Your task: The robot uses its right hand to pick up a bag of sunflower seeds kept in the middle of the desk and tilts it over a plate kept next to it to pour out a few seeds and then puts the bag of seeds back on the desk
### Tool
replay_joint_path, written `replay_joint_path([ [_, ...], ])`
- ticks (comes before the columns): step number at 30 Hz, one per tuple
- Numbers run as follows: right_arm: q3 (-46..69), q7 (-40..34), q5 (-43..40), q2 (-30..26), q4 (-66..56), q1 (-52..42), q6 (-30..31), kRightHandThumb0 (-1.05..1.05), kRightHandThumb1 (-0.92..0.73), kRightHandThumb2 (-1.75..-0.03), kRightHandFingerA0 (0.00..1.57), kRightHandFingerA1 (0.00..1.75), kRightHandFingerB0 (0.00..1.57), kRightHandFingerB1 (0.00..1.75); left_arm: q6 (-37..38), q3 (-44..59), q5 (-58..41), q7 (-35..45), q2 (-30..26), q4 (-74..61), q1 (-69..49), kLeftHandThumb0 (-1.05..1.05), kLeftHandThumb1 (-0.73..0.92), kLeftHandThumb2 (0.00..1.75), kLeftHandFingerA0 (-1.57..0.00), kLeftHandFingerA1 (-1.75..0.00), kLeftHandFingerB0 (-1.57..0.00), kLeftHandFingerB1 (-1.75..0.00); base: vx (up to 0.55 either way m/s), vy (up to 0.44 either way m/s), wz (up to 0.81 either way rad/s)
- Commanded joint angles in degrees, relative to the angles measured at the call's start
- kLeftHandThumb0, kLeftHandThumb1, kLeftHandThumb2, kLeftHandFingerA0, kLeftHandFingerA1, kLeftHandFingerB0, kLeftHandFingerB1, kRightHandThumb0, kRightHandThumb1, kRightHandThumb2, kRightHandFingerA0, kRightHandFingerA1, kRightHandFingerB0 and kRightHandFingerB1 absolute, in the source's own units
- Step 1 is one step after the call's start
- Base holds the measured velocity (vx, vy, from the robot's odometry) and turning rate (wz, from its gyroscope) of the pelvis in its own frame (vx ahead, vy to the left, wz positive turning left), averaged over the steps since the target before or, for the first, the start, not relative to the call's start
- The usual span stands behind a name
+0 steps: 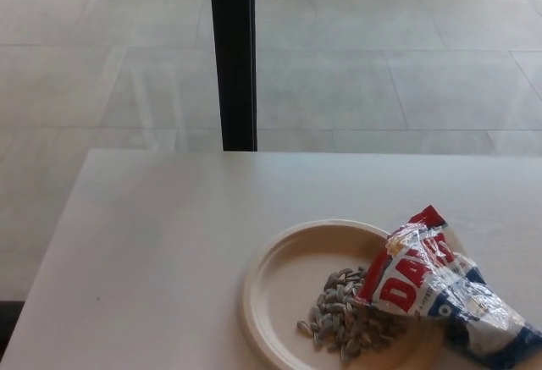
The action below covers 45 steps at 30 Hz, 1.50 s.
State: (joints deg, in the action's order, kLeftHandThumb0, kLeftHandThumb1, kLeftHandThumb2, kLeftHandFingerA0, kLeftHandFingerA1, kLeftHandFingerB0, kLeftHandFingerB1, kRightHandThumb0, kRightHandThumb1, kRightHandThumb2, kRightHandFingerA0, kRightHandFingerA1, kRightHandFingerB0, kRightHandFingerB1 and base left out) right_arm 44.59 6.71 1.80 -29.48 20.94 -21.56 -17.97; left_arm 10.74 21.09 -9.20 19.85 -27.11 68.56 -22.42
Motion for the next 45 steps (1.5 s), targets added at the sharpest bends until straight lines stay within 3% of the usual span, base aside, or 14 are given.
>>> replay_joint_path([
  [1, 23.3, -8.6, -27.7, 6.9, 29.9, 3.9, 12.1, -1.05, -0.72, -1.05, 0.0, 0.15, 0.0, 0.02, 1.0, 0.6, -0.4, -0.8, -0.5, 1.1, 0.0, -0.91, 0.92, 0.96, -0.28, -0.71, -0.2, -0.59, 0.0, 0.0, 0.0],
  [14, 25.4, 0.0, -27.8, 6.7, 48.1, 7.5, 14.2, -0.88, -0.58, -0.89, 0.0, 0.07, 0.0, 0.0, 1.4, 1.0, -0.9, 0.2, -0.3, 0.8, -1.2, -0.85, 0.92, 0.97, -0.3, -0.71, -0.21, -0.6, 0.0, 0.0, 0.0],
  [17, 24.6, 4.4, -27.6, 7.6, 48.7, 6.7, 19.2, -0.83, -0.62, -0.92, 0.0, 0.13, 0.0, 0.04, 1.2, 0.9, -0.6, 0.1, -0.5, 1.4, -0.9, -0.87, 0.84, 1.3, -0.33, -0.7, -0.2, -0.6, 0.0, 0.0, 0.0],
  [18, 23.4, 6.0, -26.7, 8.9, 48.4, 5.9, 19.9, -0.91, -0.67, -1.05, 0.0, 0.17, 0.0, 0.08, 0.4, 1.2, -1.1, 0.8, -0.6, 1.6, -0.9, -0.9, 0.91, 0.95, -0.24, -0.67, -0.15, -0.55, 0.0, 0.0, 0.0],
  [28, 24.7, 13.9, -30.3, 11.6, 50.7, 5.9, 21.2, -0.97, -0.75, -1.05, 0.0, 0.08, 0.0, 0.01, -1.4, 2.5, -2.2, 2.3, -0.7, 0.9, -1.8, -0.88, 0.91, 0.97, -0.25, -0.69, -0.1, -0.53, 0.0, 0.0, 0.0],
  [29, 24.1, 14.8, -30.0, 11.4, 50.6, 5.6, 21.7, -0.81, -0.81, -0.74, 0.0, 0.05, 0.0, 0.11, -1.3, 2.5, -2.1, 2.1, -0.7, 0.9, -2.0, -0.87, 0.82, 1.27, -0.31, -0.7, -0.12, -0.56, 0.0, 0.0, 0.0],
  [30, 23.5, 14.7, -29.7, 11.2, 50.6, 5.0, 22.5, -1.01, -0.73, -1.09, 0.0, 0.15, 0.0, 0.05, -1.4, 2.6, -2.1, 3.1, -1.0, 1.5, -1.9, -0.85, 0.92, 0.95, -0.21, -0.65, -0.09, -0.51, 0.0, 0.0, 0.0],
  [31, 23.2, 15.6, -29.9, 11.4, 50.4, 4.6, 22.1, -1.01, -0.75, -1.09, 0.0, 0.11, 0.0, 0.01, -1.9, 2.3, -1.7, 3.0, -1.2, 1.7, -1.8, -0.89, 0.84, 1.3, -0.16, -0.62, -0.13, -0.49, 0.0, 0.0, 0.0],
  [32, 22.8, 16.1, -29.9, 11.4, 50.5, 4.5, 21.8, -0.83, -0.83, -0.75, 0.0, 0.03, 0.0, 0.11, -2.2, 2.3, -1.6, 3.3, -1.3, 1.9, -1.7, -0.87, 0.92, 0.98, -0.19, -0.63, -0.03, -0.41, 0.0, 0.0, 0.0],
  [35, 20.9, 16.2, -29.3, 11.2, 50.9, 4.2, 20.1, -1.0, -0.78, -1.1, 0.0, 0.09, 0.0, 0.0, -2.0, 0.9, 0.1, 2.4, -2.1, 2.6, -1.0, -0.8, 0.83, 1.3, -0.06, -0.57, -0.09, -0.42, 0.0, 0.0, 0.0],
  [36, 19.9, 16.4, -29.2, 11.1, 51.0, 4.3, 20.0, -0.8, -0.87, -0.72, 0.0, 0.01, 0.0, 0.12, -2.5, 1.2, -0.5, 3.1, -2.2, 2.3, -1.2, -0.82, 0.82, 1.26, -0.02, -0.55, -0.11, -0.42, 0.0, 0.0, 0.0],
  [37, 19.1, 16.2, -29.1, 11.1, 51.1, 4.3, 19.6, -0.96, -0.75, -1.09, 0.0, 0.12, 0.04, 0.09, -3.3, 2.2, -1.7, 3.2, -2.0, 1.8, -1.2, -0.76, 0.92, 0.87, -0.25, -0.79, -0.07, -0.52, 0.0, 0.0, 0.0],
  [39, 17.3, 16.2, -28.8, 11.3, 50.9, 4.1, 18.3, -0.81, -0.86, -0.66, 0.0, 0.14, 0.0, 0.24, -3.2, 2.3, -1.7, 3.2, -2.0, 1.6, -1.3, -0.8, 0.76, 1.19, -0.21, -0.68, -0.07, -0.5, 0.0, 0.0, 0.0],
  [45, 7.5, 18.1, -25.5, 10.9, 50.6, 1.7, 13.8, -0.9, -0.67, -1.0, 0.0, 0.08, 0.08, 0.12, -2.7, 2.7, -2.3, 6.0, -2.6, 2.0, -1.5, -0.77, 0.92, 0.89, -0.17, -0.66, -0.03, -0.45, 0.0, 0.0, 0.0],
])
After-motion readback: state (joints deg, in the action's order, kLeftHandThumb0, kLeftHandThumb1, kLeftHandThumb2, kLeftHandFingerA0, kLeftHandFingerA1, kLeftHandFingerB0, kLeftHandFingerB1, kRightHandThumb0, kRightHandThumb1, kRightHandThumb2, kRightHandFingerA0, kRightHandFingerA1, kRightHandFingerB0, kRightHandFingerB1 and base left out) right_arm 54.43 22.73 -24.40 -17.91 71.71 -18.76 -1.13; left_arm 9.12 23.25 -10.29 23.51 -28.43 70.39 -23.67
